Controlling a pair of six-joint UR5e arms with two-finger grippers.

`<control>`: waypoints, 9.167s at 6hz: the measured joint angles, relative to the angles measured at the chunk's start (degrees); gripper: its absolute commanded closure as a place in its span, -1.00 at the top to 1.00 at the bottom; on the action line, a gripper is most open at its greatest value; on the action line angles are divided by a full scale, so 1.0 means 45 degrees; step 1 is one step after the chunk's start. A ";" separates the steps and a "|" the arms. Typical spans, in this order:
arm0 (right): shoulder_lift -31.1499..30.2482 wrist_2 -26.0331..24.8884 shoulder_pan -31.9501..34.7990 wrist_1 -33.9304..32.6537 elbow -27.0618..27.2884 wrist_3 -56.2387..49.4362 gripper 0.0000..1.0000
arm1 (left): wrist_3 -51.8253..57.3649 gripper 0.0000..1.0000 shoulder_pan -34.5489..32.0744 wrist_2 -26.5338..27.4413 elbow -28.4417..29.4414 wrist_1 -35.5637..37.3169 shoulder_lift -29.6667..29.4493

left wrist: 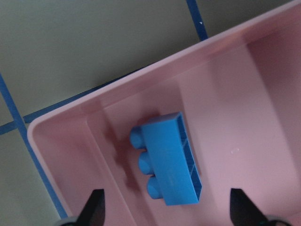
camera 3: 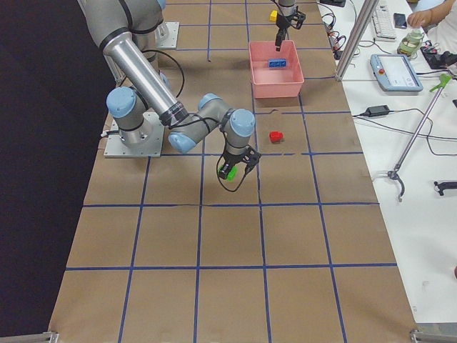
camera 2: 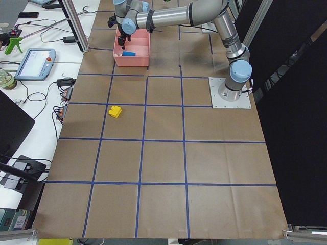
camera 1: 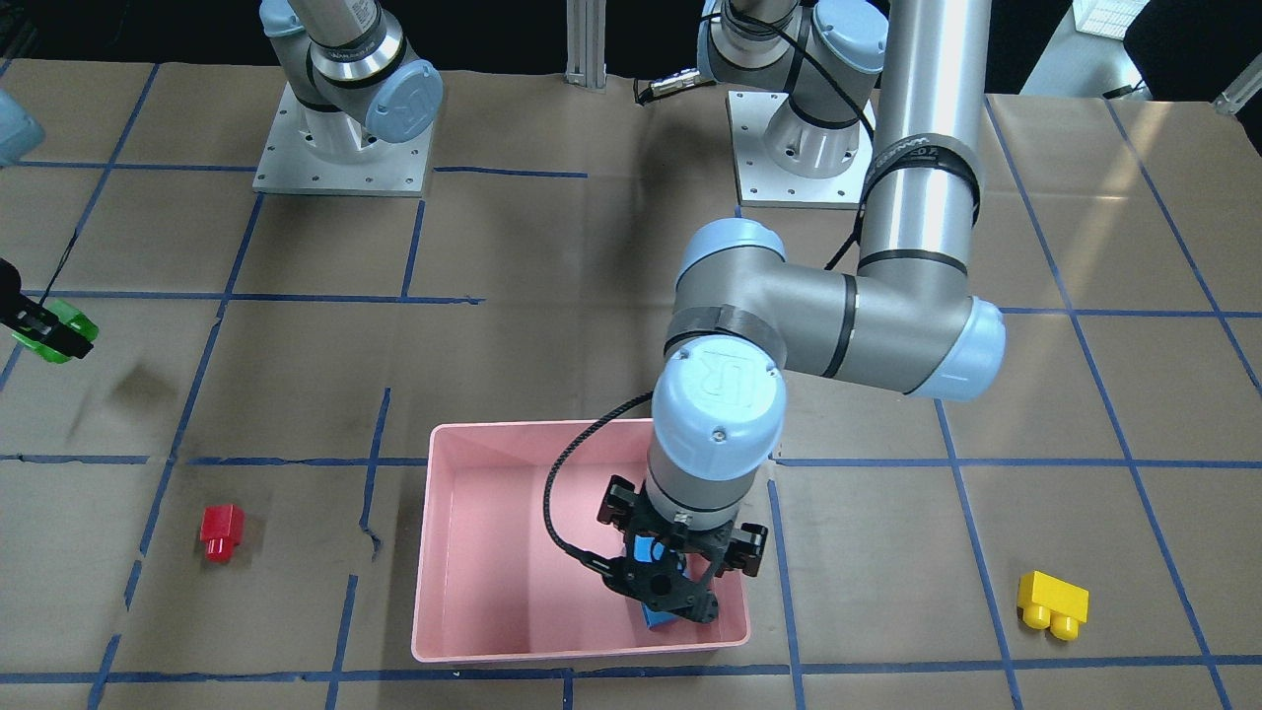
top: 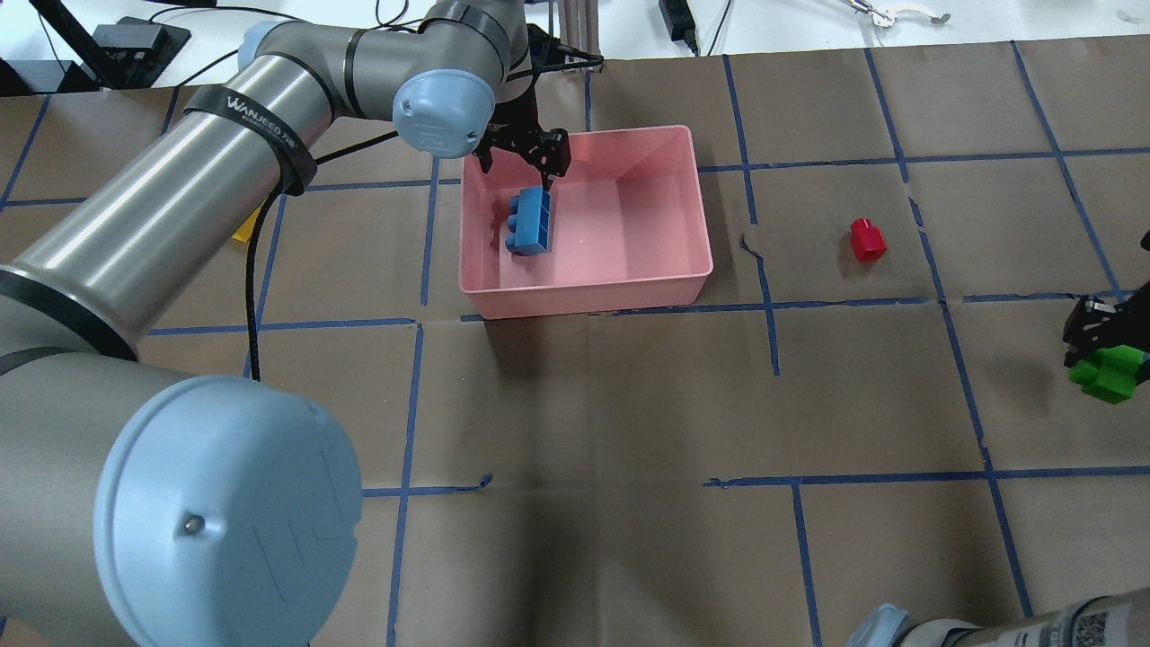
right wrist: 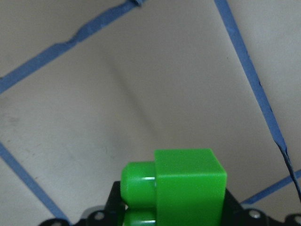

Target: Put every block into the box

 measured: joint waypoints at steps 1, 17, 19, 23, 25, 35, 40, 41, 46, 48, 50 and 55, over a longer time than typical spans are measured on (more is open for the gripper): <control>-0.0234 -0.0011 0.0617 0.1481 -0.1250 -0.0018 -0.03 | 0.0434 0.98 0.0860 0.0031 -0.0294 -0.0033 0.0435; 0.4830 0.1204 1.1889 0.0176 -0.6700 0.5922 0.98 | -0.6261 0.97 0.6982 0.1173 -0.2267 0.4413 -0.1248; 0.4735 0.1345 1.1858 0.0362 -0.7270 0.5904 0.99 | -0.6169 0.51 0.7052 0.1200 -0.2399 0.4536 -0.1326; 0.3722 0.1375 0.9759 0.2893 -0.8481 0.4436 0.99 | -0.5501 -0.66 0.7182 0.1123 -0.2490 0.5082 -0.1310; 0.3609 0.1359 0.8006 0.3331 -0.8342 0.1990 0.98 | -0.4860 -0.68 0.7192 0.1132 -0.2447 0.5142 -0.1100; 0.4865 0.1412 0.5762 -0.0921 -0.4186 -0.1866 0.00 | -0.2070 0.99 -0.1309 0.0112 -0.2525 0.3913 0.0820; 0.4763 0.1412 0.5798 -0.0916 -0.4414 -0.1638 -0.36 | -0.2237 0.99 -0.0522 0.0241 -0.2613 -0.0159 0.4291; 0.4580 0.1407 0.5877 -0.0506 -0.4958 -0.1494 -0.36 | -0.2272 0.99 0.0024 0.0234 -0.2639 -0.1437 0.5385; 0.3626 0.1408 0.9330 0.3011 -0.7862 0.3753 -0.35 | -0.2177 0.99 0.1577 0.0139 -0.3697 -0.3048 0.7566; 0.4560 0.1481 1.1549 0.2873 -0.8568 0.6697 -0.35 | -0.2222 0.99 0.1587 0.0203 -0.3766 -0.3023 0.7640; 0.5849 0.1578 1.2339 0.2343 -0.8757 0.7456 0.76 | -0.2247 0.99 0.1597 0.0229 -0.3773 -0.3011 0.7648; 0.4397 0.1534 1.1806 0.2615 -0.8737 0.7030 0.99 | -0.2289 0.99 0.1598 0.0269 -0.3774 -0.2981 0.7665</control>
